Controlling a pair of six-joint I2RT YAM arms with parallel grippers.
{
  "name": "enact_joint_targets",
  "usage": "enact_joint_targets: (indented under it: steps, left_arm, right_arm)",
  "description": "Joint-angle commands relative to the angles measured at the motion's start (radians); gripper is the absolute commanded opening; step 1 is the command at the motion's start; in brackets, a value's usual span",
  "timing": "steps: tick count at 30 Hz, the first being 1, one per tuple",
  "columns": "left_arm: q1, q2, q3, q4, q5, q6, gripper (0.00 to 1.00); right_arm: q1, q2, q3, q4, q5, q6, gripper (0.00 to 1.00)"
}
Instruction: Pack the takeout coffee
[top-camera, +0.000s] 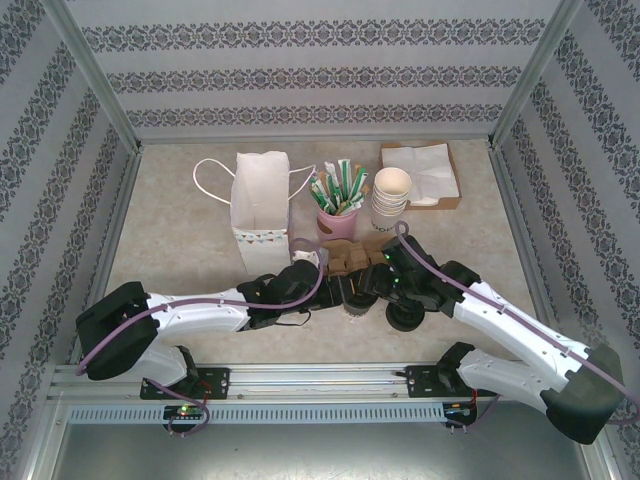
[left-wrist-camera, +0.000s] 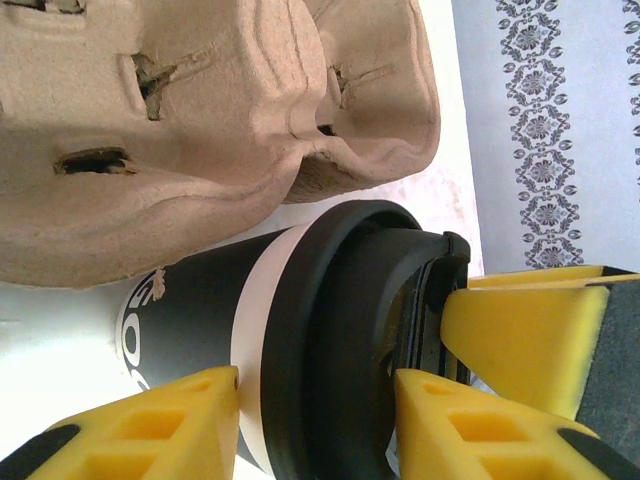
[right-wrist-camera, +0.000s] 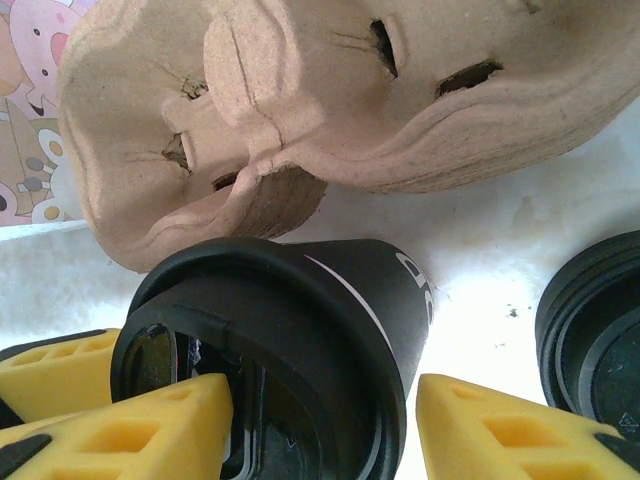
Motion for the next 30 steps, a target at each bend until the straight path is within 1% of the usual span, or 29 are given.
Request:
enact_joint_targets:
  steps: [1, 9, 12, 16, 20, 22, 30]
  left_arm:
    - [0.012, 0.022, -0.012, -0.12, -0.063, 0.032, 0.4]
    - [0.01, 0.065, -0.04, -0.123, -0.073, 0.031, 0.39]
    - [0.007, 0.078, -0.032, -0.156, -0.081, 0.032, 0.39]
    - [-0.011, 0.093, -0.031, -0.206, -0.123, 0.049, 0.4]
    - [-0.013, 0.115, -0.042, -0.213, -0.113, 0.041, 0.4]
    - [-0.013, 0.111, -0.036, -0.214, -0.105, 0.048, 0.41]
    - [-0.014, 0.084, 0.042, -0.219, -0.066, 0.069, 0.54]
  right_arm:
    - [0.021, 0.024, -0.012, -0.081, 0.018, -0.012, 0.53]
    - [0.036, 0.022, -0.046, -0.08, 0.021, -0.001, 0.53]
    - [0.038, 0.015, -0.059, -0.079, 0.027, 0.007, 0.53]
    - [0.039, 0.015, -0.079, -0.071, 0.027, 0.015, 0.53]
    - [0.041, 0.008, -0.068, -0.07, 0.027, 0.017, 0.53]
    - [0.047, -0.005, -0.057, -0.069, 0.03, 0.016, 0.53]
    - [0.054, -0.06, -0.014, -0.087, 0.031, 0.049, 0.53]
